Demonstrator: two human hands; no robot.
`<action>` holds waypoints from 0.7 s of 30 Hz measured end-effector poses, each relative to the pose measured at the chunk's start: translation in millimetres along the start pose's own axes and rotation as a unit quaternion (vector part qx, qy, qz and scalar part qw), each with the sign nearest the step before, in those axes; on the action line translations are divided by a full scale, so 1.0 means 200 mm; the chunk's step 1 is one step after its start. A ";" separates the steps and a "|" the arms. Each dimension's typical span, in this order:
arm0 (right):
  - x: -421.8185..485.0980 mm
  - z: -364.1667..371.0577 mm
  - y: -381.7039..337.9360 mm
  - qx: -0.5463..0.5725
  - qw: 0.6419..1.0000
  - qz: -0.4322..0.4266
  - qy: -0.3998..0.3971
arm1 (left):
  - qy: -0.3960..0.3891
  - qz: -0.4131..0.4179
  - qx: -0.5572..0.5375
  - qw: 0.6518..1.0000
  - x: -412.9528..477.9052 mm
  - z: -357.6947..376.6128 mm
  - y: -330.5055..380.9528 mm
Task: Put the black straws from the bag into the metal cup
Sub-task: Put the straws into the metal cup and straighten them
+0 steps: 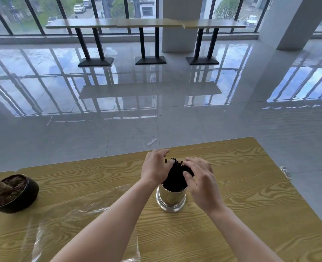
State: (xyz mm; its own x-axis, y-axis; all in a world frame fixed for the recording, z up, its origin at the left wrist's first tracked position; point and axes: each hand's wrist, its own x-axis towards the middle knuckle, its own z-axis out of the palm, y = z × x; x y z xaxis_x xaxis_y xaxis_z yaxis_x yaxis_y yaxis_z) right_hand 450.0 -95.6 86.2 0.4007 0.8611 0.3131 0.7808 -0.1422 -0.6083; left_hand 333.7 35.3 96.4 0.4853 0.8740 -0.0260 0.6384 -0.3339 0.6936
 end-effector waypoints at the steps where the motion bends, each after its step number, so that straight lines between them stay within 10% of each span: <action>1: 0.00 -0.01 0.01 0.001 1.000 0.005 0.005 | -0.007 0.010 0.015 1.000 0.02 0.00 0.00; 21: 0.05 -0.07 0.12 0.098 0.984 0.144 0.037 | 0.087 0.095 -0.001 0.992 0.03 -0.02 0.00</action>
State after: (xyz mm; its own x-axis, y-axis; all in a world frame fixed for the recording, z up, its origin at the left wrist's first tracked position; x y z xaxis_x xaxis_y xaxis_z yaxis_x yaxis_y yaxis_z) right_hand 479.9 -98.0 84.6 0.6314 0.7598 0.1550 0.5254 -0.2721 -0.8062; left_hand 333.5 41.8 98.4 0.4863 0.8429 0.2303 0.5441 -0.4983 0.6750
